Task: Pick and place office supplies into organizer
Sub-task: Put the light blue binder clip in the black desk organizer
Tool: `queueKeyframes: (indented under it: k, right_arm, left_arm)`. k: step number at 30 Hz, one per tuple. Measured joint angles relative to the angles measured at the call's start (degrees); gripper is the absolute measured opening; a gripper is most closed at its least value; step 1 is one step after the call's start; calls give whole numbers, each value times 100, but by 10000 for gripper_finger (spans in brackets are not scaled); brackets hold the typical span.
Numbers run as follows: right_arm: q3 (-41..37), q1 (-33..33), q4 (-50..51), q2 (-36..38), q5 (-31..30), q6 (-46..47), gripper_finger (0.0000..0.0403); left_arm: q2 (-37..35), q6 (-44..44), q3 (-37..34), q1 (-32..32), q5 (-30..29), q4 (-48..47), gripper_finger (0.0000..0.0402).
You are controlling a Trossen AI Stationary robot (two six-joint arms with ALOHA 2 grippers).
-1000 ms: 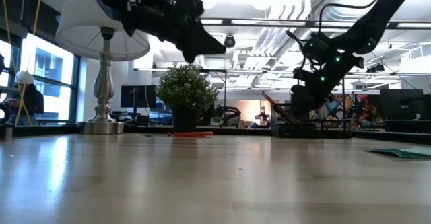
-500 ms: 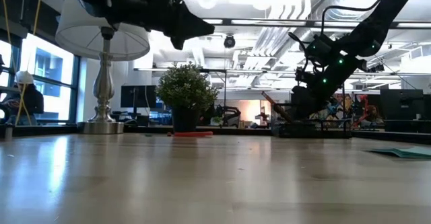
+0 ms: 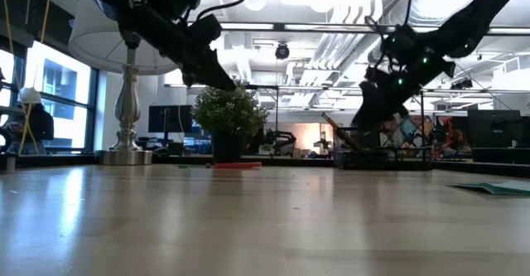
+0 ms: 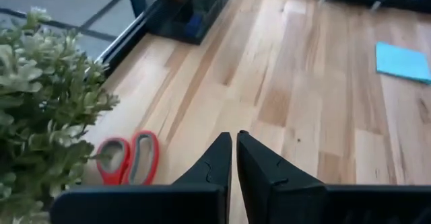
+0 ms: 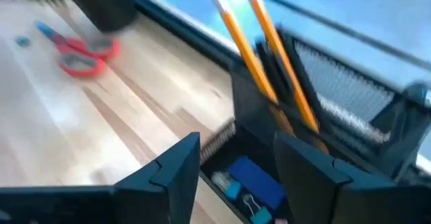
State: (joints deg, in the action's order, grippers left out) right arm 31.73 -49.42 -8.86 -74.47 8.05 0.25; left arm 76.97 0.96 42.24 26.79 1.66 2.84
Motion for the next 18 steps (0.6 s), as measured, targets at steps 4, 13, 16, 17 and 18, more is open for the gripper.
queueKeyframes:
  k: [4, 13, 16, 17, 18]
  right_arm:
    - [0, 169, -12, 381, 215, 100, 172]
    - [2, 861, -744, 586, 887, 118, 156]
    - [0, 1100, -872, 579, 960, -22, 158]
    - [2, 1173, -949, 579, 958, -45, 159]
    - [2, 1249, -999, 579, 958, -54, 161]
  left_arm:
    - [18, 300, 2, -68, 449, 70, 17]
    - [24, 283, 2, -328, 1044, 135, 19]
    - [24, 283, 2, -443, 1386, 413, 19]
    - [24, 283, 6, -454, 1533, 506, 19]
    - [24, 282, 7, -489, 1699, 609, 19]
